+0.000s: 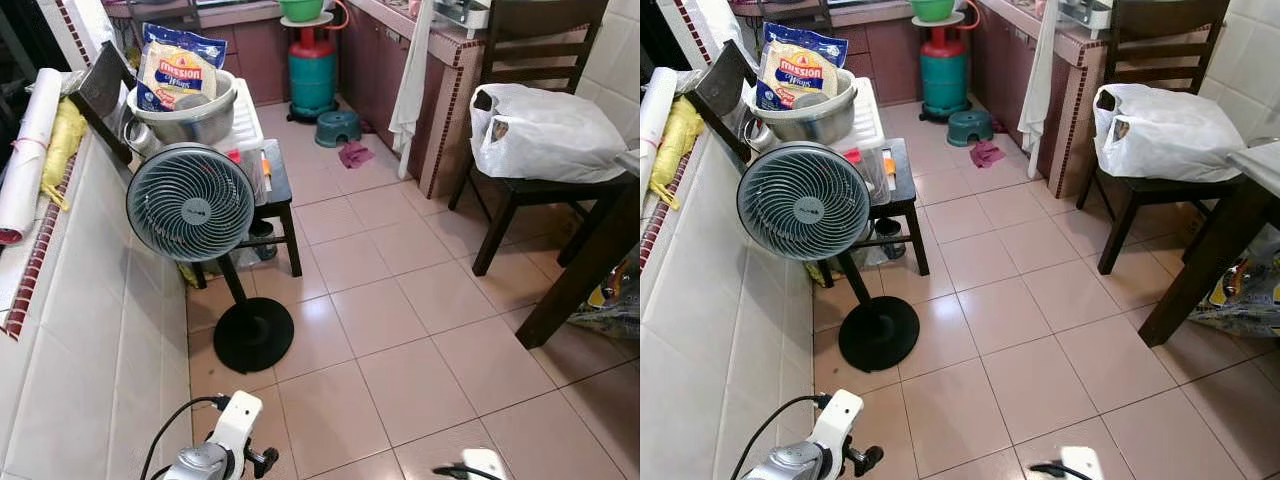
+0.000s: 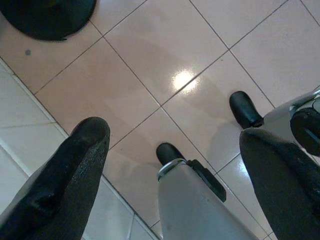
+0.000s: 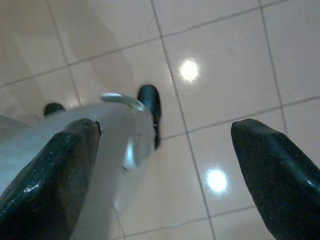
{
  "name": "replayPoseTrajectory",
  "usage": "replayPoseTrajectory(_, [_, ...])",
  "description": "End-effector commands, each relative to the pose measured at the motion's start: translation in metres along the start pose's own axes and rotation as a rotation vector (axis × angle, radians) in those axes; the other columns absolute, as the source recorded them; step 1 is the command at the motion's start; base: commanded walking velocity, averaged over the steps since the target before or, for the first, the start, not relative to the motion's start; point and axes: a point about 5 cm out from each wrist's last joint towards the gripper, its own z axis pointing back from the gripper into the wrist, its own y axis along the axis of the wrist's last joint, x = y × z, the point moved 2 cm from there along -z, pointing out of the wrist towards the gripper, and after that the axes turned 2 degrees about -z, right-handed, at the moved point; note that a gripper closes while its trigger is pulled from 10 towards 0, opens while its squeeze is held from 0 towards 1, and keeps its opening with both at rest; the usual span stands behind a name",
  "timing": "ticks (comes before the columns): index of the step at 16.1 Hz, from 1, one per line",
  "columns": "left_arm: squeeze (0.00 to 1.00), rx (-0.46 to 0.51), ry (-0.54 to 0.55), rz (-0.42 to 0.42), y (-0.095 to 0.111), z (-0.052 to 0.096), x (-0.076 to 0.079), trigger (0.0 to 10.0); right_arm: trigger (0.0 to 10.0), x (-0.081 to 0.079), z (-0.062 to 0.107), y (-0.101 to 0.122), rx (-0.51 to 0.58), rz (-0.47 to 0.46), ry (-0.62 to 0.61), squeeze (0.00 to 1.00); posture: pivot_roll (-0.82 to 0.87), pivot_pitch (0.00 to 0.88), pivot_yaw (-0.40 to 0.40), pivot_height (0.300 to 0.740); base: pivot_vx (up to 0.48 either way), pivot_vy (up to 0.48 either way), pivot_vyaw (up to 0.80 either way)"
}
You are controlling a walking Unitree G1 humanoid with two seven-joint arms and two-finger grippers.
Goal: Setting the table
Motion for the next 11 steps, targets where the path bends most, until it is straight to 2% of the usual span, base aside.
replayPoseTrajectory(1, [0.0,-0.024,0.004,-0.009,-0.006,0.001,0.0,10.0,10.0,-0.004,0.0,-0.007,-0.023,-0.007,0.017,0.0,-0.12,0.0,0.085,0.74,0.0,0.0,0.0])
replayPoseTrajectory(2, [0.0,-0.026,0.002,-0.012,-0.007,0.001,0.0,10.0,10.0,-0.004,0.0,-0.006,-0.023,-0.004,0.014,0.0,-0.12,0.0,0.085,0.74,0.0,0.0,0.0])
replayPoseTrajectory(4, [0.0,-0.031,-0.001,-0.014,-0.008,0.0,0.002,10.0,10.0,-0.016,-0.004,0.003,-0.015,0.004,0.024,0.0,-0.12,0.0,0.085,0.74,0.0,0.0,0.0])
replayPoseTrajectory(7, [0.0,-0.036,-0.002,-0.013,-0.009,0.0,0.003,10.0,10.0,-0.043,-0.009,0.01,-0.009,0.021,0.049,0.0,-0.12,0.0,0.082,0.74,0.0,-0.281,0.0])
replayPoseTrajectory(11, [0.0,-0.04,-0.004,-0.016,-0.009,0.0,0.004,10.0,10.0,-0.052,-0.01,0.013,-0.004,0.029,0.053,0.0,-0.13,0.0,0.083,0.74,0.0,-0.397,0.0])
